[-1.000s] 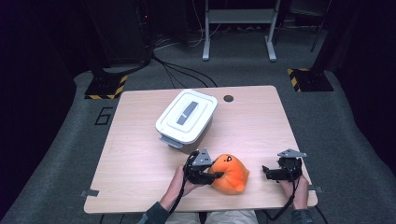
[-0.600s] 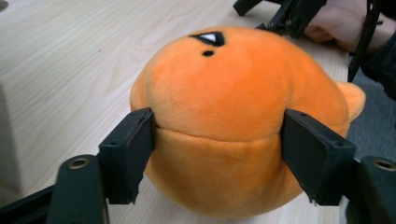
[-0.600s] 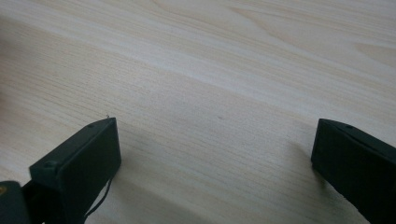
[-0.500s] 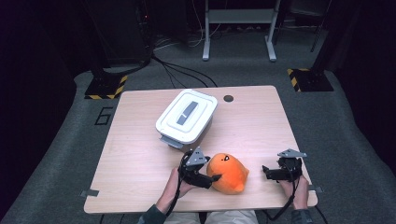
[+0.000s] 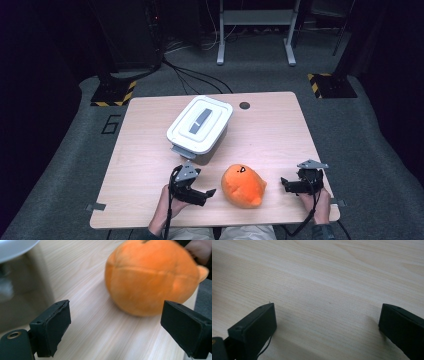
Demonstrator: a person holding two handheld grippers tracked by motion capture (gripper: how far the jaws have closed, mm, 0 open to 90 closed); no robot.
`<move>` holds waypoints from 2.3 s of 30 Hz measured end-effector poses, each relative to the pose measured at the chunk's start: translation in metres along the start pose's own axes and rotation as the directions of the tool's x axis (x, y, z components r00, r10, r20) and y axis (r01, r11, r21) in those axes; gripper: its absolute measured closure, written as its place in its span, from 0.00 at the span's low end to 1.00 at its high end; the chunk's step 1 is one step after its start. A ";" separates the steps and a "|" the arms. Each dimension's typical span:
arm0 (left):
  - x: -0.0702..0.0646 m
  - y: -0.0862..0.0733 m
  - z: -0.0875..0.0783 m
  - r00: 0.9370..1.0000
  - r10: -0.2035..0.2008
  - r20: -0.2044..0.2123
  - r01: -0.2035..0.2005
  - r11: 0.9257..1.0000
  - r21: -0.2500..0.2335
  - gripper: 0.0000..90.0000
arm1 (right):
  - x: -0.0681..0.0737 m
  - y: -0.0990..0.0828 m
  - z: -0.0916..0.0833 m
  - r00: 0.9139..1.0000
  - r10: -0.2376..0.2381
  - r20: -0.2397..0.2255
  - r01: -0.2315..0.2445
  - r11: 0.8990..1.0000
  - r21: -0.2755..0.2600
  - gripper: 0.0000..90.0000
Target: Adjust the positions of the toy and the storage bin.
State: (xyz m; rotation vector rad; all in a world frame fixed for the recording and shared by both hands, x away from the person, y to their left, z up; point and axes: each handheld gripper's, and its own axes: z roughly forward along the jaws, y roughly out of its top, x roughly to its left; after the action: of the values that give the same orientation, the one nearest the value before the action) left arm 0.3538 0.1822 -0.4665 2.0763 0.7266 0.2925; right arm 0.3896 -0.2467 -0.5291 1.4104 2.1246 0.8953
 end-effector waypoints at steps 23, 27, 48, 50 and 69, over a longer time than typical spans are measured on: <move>0.082 -0.079 -0.033 0.908 -0.201 -0.368 0.221 0.975 0.013 0.01 | 0.001 0.000 0.000 1.000 0.009 0.006 -0.009 1.000 -0.004 0.01; 0.089 -0.085 -0.031 0.900 -0.207 -0.383 0.237 0.971 0.032 0.01 | 0.001 0.000 0.000 1.000 0.008 0.005 -0.008 1.000 -0.004 0.01; 0.104 -0.085 -0.020 0.899 -0.203 -0.389 0.258 0.962 0.092 0.00 | 0.029 0.017 -0.026 0.996 -0.054 -0.077 0.048 0.996 -0.077 0.00; 0.103 -0.085 -0.020 0.899 -0.204 -0.389 0.258 0.962 0.092 0.00 | 0.039 0.023 -0.031 0.992 -0.084 -0.095 0.078 0.995 -0.065 0.00; 0.102 -0.085 -0.019 0.891 -0.216 -0.400 0.271 0.959 0.086 0.00 | 0.102 0.070 -0.057 0.936 -0.238 -0.259 0.219 0.970 -0.103 0.00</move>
State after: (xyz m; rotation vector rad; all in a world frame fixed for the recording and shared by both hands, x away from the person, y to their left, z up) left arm 0.3939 0.2926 -0.5308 2.0494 1.2695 0.5316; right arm 0.3575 -0.1492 -0.4399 1.0247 2.3674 1.1097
